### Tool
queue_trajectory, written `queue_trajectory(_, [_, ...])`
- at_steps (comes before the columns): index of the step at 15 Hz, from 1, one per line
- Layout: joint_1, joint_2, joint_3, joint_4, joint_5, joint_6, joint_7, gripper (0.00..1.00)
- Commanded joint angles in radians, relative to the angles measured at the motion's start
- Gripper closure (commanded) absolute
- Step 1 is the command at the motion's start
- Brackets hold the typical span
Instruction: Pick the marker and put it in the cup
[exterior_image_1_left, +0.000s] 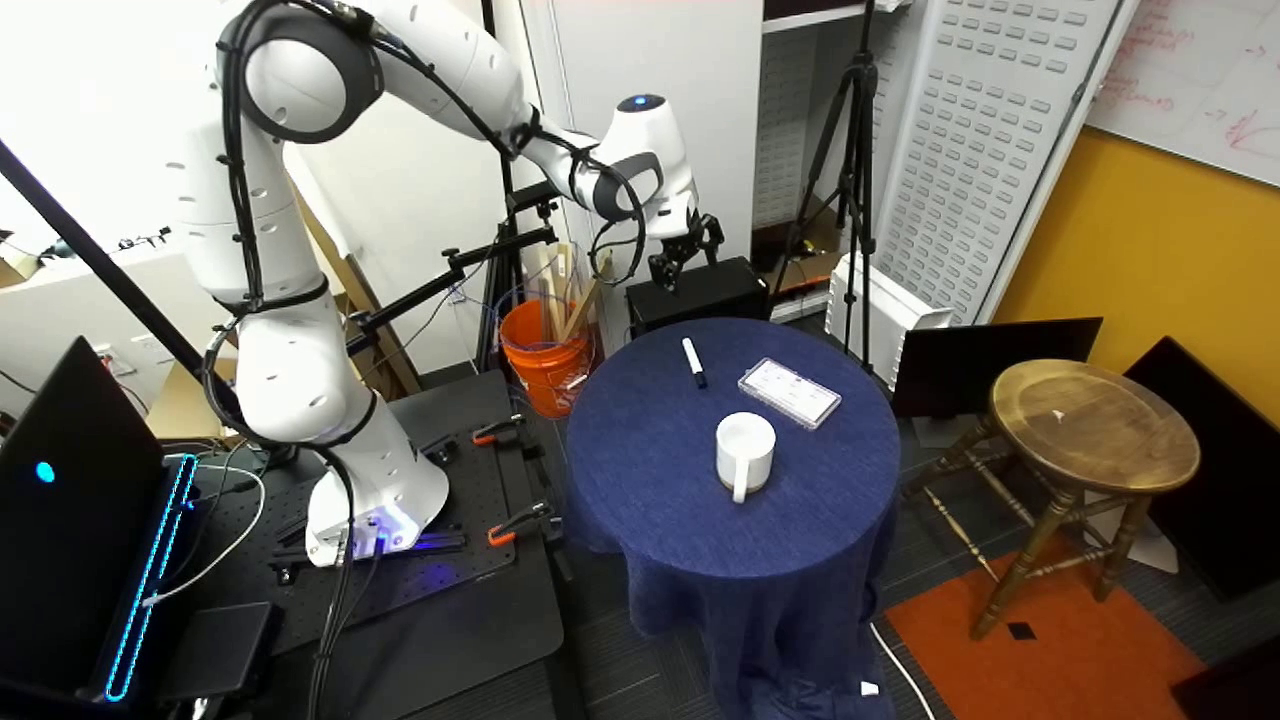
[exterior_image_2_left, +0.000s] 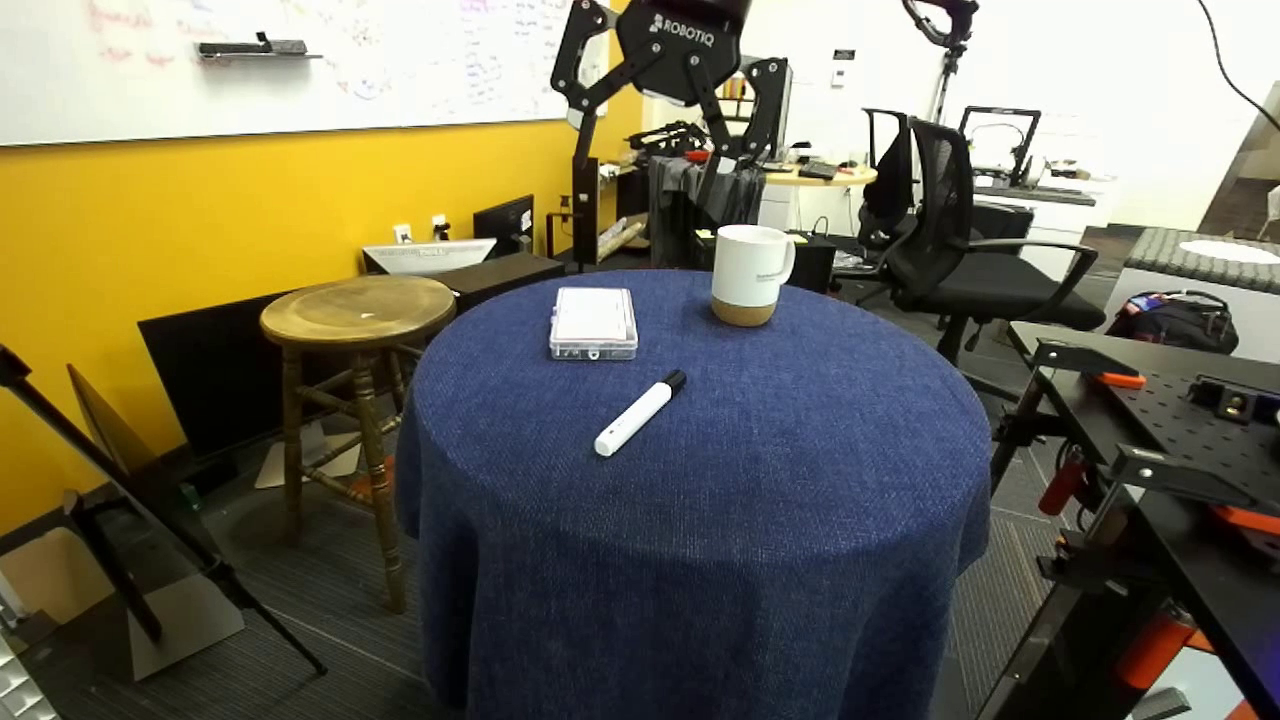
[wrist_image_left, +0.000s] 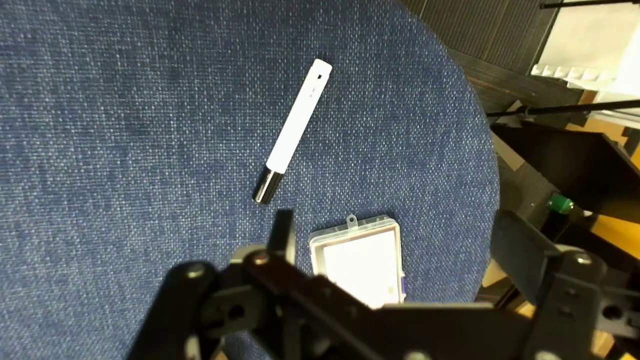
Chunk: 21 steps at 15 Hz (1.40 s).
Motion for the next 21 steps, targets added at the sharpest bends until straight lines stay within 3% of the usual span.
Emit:
queue_trajectory(1, [0.037,0.077,-0.053,0.091,-0.013,-0.054,0.082,0.00])
queue_trajectory(7, [0.070,0.178,-0.099,0.133,-0.011,-0.061,0.084,0.00])
queue_trajectory(16, [0.058,0.284,-0.094,0.172,0.060,-0.056,0.040,0.00])
queue_trajectory(21, [0.071,0.270,-0.105,0.139,0.045,-0.028,0.039,0.00])
